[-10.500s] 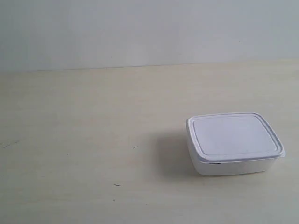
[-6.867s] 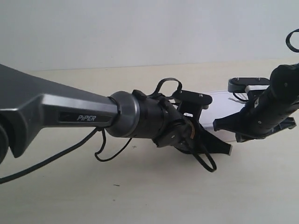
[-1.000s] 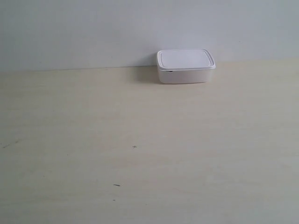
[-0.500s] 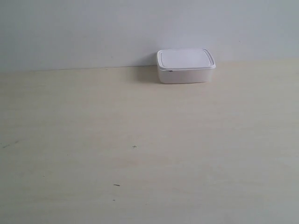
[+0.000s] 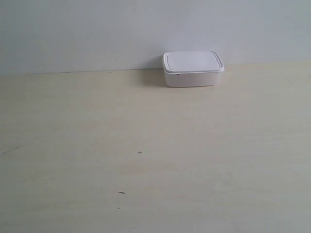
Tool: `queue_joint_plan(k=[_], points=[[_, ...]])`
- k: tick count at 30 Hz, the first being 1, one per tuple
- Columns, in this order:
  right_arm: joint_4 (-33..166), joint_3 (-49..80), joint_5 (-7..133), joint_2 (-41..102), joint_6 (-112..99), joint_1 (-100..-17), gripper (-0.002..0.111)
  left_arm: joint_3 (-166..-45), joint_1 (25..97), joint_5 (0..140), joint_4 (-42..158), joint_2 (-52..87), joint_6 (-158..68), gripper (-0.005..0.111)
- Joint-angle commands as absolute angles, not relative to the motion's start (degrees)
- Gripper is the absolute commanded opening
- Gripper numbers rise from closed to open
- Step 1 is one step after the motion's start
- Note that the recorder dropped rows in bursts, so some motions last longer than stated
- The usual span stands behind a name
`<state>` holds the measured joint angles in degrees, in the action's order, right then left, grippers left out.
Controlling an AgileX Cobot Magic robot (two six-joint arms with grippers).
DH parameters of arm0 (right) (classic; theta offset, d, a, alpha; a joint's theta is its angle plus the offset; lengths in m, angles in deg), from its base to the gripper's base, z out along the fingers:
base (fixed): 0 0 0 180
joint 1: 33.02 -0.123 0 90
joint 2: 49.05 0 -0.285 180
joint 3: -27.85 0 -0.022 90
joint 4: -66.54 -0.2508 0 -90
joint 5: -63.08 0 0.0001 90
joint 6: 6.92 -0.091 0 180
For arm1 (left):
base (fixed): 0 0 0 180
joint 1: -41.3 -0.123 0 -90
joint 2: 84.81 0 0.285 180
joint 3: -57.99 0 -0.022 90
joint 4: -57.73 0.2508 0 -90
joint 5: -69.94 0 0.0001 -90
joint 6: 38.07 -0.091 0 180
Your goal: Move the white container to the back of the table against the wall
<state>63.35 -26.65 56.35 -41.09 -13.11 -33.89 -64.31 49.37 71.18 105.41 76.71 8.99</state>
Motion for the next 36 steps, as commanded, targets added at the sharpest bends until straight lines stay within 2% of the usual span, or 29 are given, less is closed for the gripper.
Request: queue_joint_plan(k=[1,2,4,7,11,17,25,30,36], points=[[63.6,-27.2,58.0,-41.3,-13.1,-33.7,0.000,-60.9,49.2,73.7,90.8,77.1,9.4,0.000],[63.4,-28.1,60.2,-41.3,-13.1,-33.7,0.000,-60.3,49.2,74.0,80.1,77.5,9.4,0.000],[59.9,-29.6,61.5,-39.8,-13.1,-33.7,0.000,-59.7,49.2,74.7,72.3,78.3,9.4,0.000],[60.2,-32.2,64.9,-36.0,-13.1,-33.7,0.000,-58.1,49.2,74.8,71.4,80.4,9.4,0.000],[69.6,-36.8,76.7,-32.9,-13.1,-33.7,0.000,-55.3,49.2,74.8,71.5,84.1,9.4,0.000],[71.6,-41.0,76.6,-32.4,-13.1,-33.7,0.000,-49.9,49.1,74.1,71.6,87.4,4.5,0.000],[71.6,-49.4,83.2,-32.4,-13.1,-33.7,0.000,-49.3,48.7,73.2,72.3,87.4,-3.5,0.000],[75.8,-49.4,83.8,-32.6,-13.1,-33.7,0.000,-49.3,48.6,73.3,72.0,87.4,-12.4,0.000],[75.9,-49.4,81.0,-32.6,-13.1,-33.7,0.000,-47.6,48.6,74.8,67.4,87.4,-12.9,0.000]])
